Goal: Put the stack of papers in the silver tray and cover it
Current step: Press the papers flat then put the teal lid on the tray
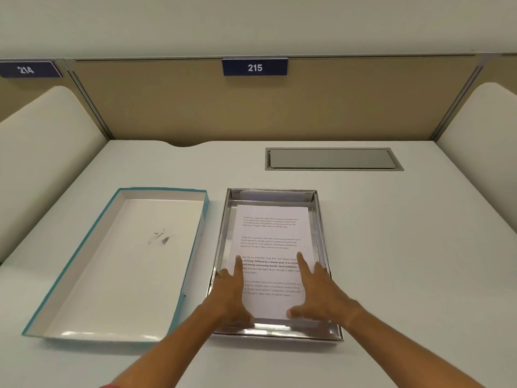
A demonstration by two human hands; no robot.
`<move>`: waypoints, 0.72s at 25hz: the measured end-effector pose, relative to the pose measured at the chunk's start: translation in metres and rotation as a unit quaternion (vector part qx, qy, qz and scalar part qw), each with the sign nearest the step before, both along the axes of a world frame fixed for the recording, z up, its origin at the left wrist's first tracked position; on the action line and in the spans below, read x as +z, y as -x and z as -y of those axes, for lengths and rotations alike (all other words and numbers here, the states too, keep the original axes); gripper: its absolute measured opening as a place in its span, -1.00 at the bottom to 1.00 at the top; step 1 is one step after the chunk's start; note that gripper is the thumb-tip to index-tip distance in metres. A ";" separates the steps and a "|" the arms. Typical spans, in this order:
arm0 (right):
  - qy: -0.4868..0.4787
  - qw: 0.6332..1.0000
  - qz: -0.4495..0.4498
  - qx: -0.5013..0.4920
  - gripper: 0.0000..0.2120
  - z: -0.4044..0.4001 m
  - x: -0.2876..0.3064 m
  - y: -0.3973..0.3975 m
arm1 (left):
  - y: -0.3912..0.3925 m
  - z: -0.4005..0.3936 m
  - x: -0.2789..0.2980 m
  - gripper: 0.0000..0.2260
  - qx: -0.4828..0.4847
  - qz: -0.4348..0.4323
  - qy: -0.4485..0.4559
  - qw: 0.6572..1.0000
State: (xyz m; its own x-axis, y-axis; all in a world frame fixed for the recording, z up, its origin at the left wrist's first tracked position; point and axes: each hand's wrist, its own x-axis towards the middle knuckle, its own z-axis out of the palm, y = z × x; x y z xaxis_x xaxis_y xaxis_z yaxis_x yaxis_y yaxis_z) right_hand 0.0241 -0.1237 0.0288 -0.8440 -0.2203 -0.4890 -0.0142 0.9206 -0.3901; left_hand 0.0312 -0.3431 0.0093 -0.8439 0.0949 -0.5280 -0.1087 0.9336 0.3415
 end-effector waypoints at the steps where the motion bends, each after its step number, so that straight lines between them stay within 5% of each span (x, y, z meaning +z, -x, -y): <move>1: -0.012 1.000 0.004 0.020 0.29 0.000 -0.001 -0.006 | -0.005 0.000 -0.002 0.20 -0.012 0.002 0.012 1.000; 18: -0.008 0.998 -0.040 0.038 0.13 0.003 -0.006 -0.021 | -0.013 -0.005 -0.007 0.04 -0.017 -0.048 0.072 0.996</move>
